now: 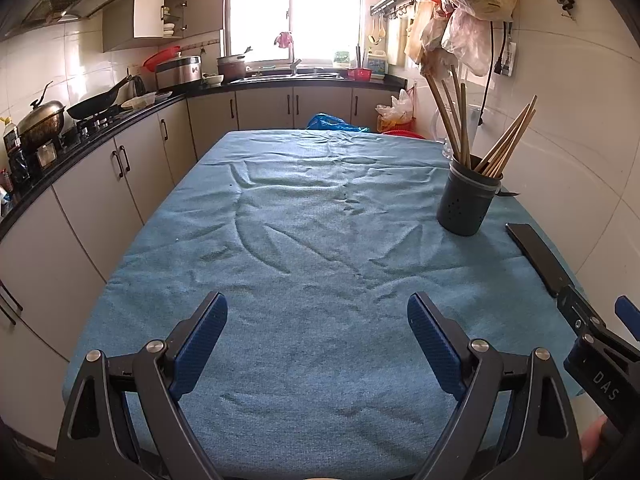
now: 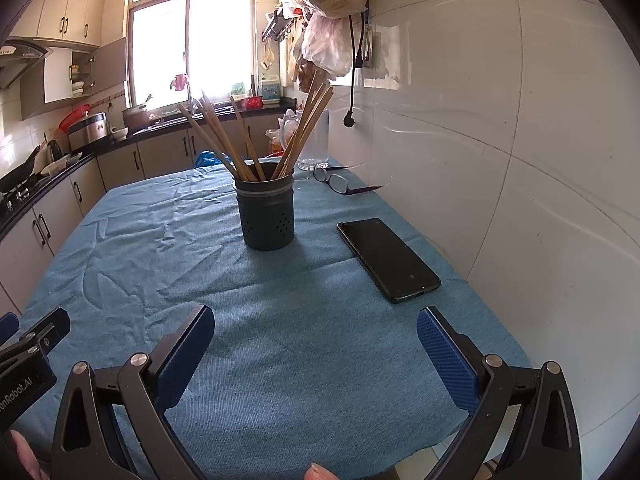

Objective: Organize utensils

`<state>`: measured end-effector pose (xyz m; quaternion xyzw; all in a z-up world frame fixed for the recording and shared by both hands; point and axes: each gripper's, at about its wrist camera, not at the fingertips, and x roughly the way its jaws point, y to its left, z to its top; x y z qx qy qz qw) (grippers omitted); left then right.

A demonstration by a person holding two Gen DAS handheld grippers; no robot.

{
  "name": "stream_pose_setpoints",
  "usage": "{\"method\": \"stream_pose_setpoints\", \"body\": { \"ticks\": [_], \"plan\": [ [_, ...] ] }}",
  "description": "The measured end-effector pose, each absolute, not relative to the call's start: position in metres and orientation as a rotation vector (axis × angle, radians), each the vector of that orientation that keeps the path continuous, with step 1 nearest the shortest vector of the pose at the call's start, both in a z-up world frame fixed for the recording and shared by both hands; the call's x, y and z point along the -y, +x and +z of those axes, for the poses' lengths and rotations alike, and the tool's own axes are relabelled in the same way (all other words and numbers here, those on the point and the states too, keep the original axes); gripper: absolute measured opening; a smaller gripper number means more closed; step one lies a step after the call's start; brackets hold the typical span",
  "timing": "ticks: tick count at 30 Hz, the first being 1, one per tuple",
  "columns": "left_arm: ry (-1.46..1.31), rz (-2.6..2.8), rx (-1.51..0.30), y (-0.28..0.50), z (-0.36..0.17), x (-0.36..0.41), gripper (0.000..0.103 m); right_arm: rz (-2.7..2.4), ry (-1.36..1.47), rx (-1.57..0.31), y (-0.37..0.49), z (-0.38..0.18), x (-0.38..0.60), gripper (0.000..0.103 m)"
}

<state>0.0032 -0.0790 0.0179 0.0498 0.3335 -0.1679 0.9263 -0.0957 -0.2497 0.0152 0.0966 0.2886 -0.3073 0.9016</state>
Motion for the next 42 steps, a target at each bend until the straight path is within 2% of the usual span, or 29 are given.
{"method": "stream_pose_setpoints", "body": {
  "ticks": [42],
  "plan": [
    [0.109, -0.35, -0.694, 0.0032, 0.0138, 0.0801, 0.091, -0.624, 0.198, -0.619, -0.0924, 0.0106, 0.2505, 0.103]
  ]
}}
